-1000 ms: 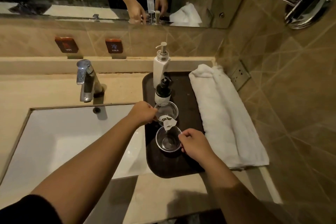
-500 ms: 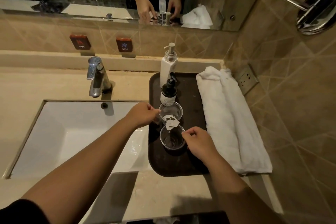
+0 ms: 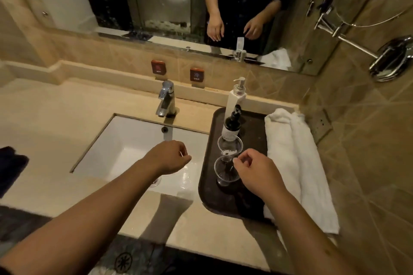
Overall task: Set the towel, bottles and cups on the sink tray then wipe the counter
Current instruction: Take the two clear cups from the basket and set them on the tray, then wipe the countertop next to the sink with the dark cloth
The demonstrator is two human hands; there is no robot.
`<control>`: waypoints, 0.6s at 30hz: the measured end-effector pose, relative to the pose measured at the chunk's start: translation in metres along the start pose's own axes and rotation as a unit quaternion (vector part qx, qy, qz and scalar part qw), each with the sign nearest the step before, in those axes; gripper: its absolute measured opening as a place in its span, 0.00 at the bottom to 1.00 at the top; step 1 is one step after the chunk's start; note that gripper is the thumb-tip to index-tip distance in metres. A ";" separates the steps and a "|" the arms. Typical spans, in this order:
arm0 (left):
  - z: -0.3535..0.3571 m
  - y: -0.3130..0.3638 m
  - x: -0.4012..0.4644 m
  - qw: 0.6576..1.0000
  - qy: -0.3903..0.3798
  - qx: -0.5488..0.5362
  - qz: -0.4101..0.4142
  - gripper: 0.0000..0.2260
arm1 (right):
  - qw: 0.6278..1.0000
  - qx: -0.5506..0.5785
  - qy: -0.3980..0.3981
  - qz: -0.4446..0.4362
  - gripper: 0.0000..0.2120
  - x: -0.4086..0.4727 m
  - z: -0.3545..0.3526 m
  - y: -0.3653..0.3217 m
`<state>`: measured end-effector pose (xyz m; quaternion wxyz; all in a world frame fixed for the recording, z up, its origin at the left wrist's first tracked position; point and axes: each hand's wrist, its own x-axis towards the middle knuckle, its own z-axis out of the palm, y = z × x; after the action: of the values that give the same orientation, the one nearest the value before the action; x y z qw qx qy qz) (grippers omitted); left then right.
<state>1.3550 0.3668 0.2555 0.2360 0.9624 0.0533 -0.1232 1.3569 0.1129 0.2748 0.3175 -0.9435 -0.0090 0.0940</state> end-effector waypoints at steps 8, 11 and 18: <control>-0.021 -0.070 -0.120 0.992 0.027 0.040 -0.113 0.13 | 0.985 -0.035 -0.082 -0.146 0.08 -0.040 0.043 -0.055; -0.028 -0.107 -0.160 0.989 0.030 0.027 -0.140 0.13 | 0.976 -0.069 -0.109 -0.176 0.12 -0.054 0.073 -0.077; -0.056 -0.217 -0.234 0.978 0.061 -0.010 -0.199 0.07 | 0.952 -0.135 -0.150 -0.230 0.13 -0.085 0.155 -0.146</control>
<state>1.1062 0.5741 0.2688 0.2125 0.9358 0.2594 -0.1084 1.2514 0.3159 0.2562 0.1951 -0.9250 -0.2858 0.1566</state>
